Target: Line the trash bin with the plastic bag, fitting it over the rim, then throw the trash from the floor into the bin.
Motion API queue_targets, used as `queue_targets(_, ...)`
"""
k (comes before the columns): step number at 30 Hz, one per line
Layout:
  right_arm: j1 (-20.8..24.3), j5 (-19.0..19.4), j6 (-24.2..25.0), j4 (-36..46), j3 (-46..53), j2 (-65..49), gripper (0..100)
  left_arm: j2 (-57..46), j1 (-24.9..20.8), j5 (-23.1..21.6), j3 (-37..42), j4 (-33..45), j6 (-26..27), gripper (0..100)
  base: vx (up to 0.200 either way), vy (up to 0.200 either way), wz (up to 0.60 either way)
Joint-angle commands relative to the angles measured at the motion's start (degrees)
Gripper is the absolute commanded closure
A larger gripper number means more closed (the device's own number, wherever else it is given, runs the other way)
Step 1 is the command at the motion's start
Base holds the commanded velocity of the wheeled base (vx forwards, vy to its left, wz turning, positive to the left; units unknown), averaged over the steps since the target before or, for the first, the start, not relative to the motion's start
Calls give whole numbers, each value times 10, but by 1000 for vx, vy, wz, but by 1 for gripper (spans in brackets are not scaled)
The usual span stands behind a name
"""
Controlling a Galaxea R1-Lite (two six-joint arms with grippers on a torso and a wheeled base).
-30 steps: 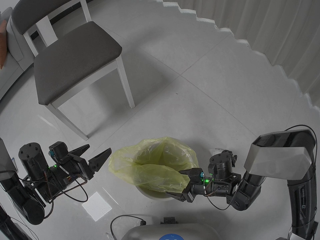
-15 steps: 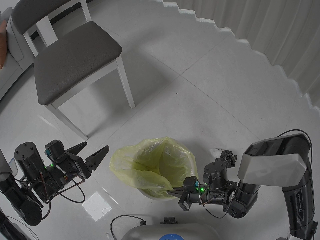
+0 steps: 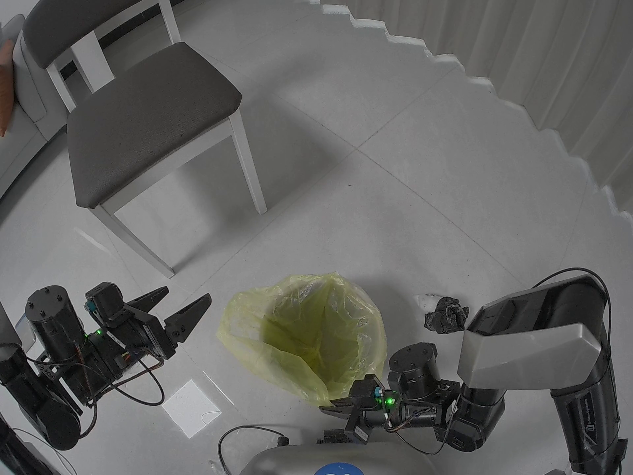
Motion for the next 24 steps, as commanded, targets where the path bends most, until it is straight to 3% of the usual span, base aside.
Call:
queue_targets(1, 17, 0, -1, -1, 9, 5, 100, 1, 1, 0, 5, -10, 0, 0, 0, 0, 0)
queue_targets(10, 36, -1, -1, -3, 21, 3, 100, 1, 1, 0, 5, -10, -1, 0, 0, 0, 0)
queue_targets(20, 23, -1, -1, -2, -2, 23, 100, 2, -2, 0, 4, -10, -1, 0, 0, 0, 0)
queue_targets(21, 23, -1, 0, -2, -6, 25, 0, 3, -3, 0, 3, -10, -2, 0, 0, 0, 0)
queue_targets(24, 24, -2, 2, -4, -6, 23, 0, 4, -6, 0, 0, -10, -1, 0, 0, 0, 0)
